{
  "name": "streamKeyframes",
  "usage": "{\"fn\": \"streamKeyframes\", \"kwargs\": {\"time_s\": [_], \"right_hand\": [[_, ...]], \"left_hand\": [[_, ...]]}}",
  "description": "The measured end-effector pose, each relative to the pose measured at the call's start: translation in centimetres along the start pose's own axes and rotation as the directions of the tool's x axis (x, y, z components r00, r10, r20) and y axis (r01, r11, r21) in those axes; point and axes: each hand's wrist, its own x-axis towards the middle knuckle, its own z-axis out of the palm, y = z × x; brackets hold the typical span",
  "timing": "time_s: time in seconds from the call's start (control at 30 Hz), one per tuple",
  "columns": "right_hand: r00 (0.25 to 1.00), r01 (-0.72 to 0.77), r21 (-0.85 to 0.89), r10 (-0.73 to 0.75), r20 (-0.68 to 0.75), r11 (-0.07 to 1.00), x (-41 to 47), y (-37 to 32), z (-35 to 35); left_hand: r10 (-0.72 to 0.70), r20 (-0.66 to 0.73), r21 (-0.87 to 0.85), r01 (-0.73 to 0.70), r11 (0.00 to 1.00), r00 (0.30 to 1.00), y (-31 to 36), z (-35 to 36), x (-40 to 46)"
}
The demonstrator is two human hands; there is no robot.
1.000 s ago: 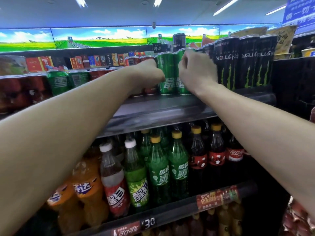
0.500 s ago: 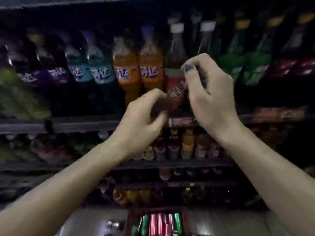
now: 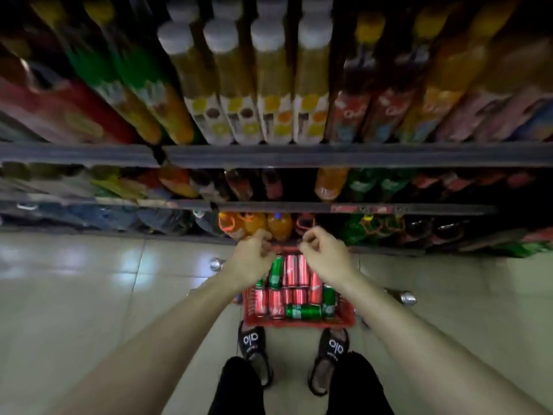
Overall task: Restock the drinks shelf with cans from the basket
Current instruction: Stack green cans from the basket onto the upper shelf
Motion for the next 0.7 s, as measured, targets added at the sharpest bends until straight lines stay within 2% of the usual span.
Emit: {"fn": "streamKeyframes", "kwargs": {"time_s": [0.2,0.3,0.43,0.6,0.7], "right_hand": [[0.949,-0.285,-0.068,0.291,0.12,0.956,7.8,17.2,11.3],[0.92,-0.356,-0.067,0.362,0.152,0.932,12.2,24.2,16.9],[0.914,-0.35,-0.072,0.358,0.19,0.934,18.2,30.3,23.3],[0.949,-0.253,-0.032,0.254,0.185,0.967,25.3,35.8,28.9],[0.976,-0.159,-0.031,0.162,0.145,0.987,28.9,37.1,31.9]], "left_hand": [[-0.19,0.164,0.034,0.187,0.982,0.968,-13.6,11.9,9.4],[-0.271,0.195,0.048,0.267,0.962,0.943,-19.6,17.5,13.8],[-0.364,0.209,0.045,0.363,0.931,0.907,-27.3,24.0,20.4],[-0.47,0.105,0.14,0.455,0.879,0.876,-32.3,29.1,27.6],[-0.497,0.03,0.111,0.491,0.864,0.868,-34.2,31.3,30.8]]}}
